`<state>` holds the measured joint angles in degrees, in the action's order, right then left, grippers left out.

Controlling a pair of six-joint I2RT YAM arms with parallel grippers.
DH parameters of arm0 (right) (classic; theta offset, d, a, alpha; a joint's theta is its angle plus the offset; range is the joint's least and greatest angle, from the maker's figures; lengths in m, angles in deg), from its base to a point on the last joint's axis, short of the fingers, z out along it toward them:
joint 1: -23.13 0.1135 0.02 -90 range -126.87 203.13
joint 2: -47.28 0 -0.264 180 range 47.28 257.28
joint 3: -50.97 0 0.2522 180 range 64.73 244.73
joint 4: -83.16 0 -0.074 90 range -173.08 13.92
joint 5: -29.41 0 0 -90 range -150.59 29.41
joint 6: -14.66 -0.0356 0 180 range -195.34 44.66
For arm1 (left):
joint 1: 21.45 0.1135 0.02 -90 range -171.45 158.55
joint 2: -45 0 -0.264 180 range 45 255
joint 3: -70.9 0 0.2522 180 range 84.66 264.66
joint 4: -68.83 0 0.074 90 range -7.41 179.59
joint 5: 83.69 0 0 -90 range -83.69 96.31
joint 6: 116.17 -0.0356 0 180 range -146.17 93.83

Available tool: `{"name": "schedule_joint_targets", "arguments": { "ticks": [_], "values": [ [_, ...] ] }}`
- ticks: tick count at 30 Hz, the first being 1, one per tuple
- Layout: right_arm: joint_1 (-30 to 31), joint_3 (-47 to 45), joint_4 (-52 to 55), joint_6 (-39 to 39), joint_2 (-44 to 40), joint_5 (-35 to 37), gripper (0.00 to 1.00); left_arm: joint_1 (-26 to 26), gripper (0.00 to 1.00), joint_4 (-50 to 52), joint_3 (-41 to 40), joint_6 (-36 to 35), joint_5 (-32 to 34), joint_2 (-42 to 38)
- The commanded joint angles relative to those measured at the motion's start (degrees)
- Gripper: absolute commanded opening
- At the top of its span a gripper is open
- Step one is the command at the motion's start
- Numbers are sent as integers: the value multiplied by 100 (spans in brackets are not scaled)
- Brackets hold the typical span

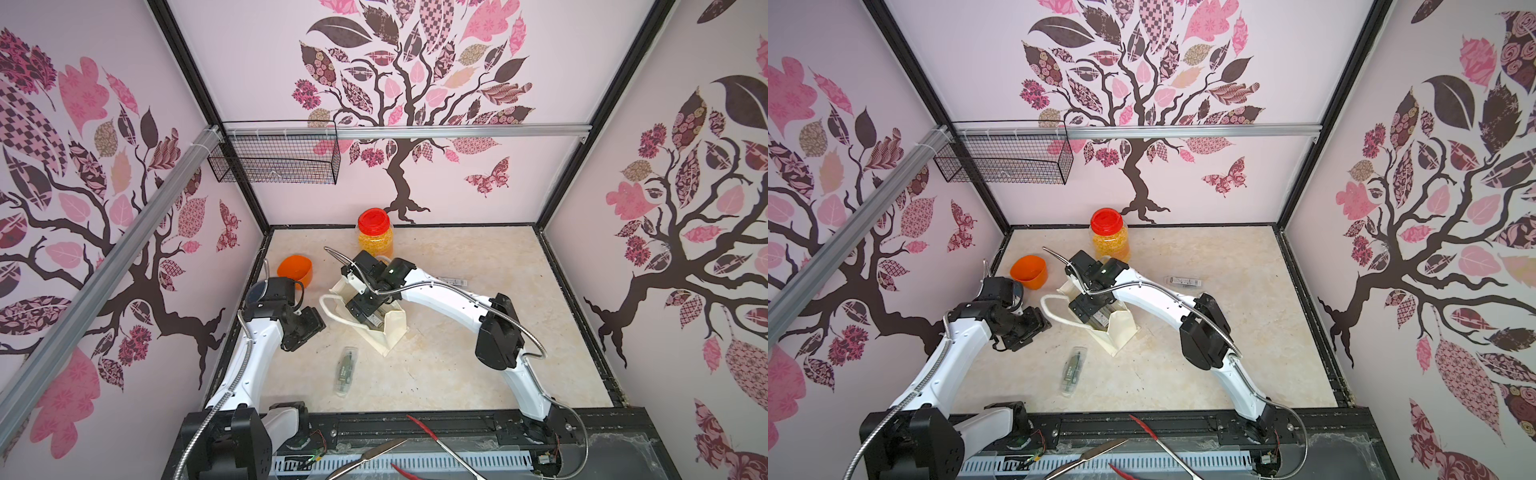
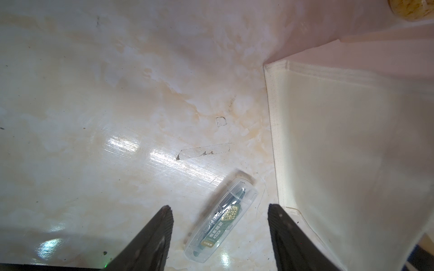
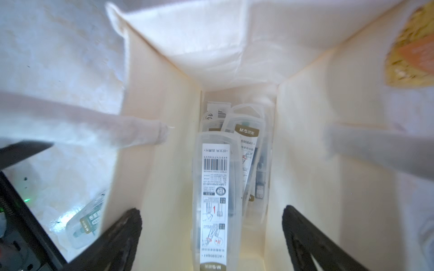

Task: Put the compass set into the canvas bag
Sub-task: Place the compass set in the canvas bag.

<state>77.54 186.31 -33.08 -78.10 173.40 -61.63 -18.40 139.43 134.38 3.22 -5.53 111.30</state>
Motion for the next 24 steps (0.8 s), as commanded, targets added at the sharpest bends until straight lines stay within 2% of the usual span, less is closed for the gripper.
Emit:
{"name": "schedule_joint_targets", "arguments": {
  "ticks": [1, 5, 9, 17, 24],
  "values": [
    [-188, 267, 81, -28, -879, -244, 99, -41, 69, 279, 126, -288, 174, 199],
    [-589, 104, -45, -203, -1393, -665, 100, -59, 69, 445, 327, -359, 229, 318],
    [-778, -576, -397, -162, -2002, -456, 100, -231, 69, 606, 395, -431, 238, 511],
    [-1218, -1690, -881, -286, -2954, -234, 100, -1113, 69, 610, 244, -73, 584, 630],
    [-1864, -2706, -1059, -534, -3723, -160, 100, -1977, 71, 500, 180, 200, 720, 938]
  ]
}}
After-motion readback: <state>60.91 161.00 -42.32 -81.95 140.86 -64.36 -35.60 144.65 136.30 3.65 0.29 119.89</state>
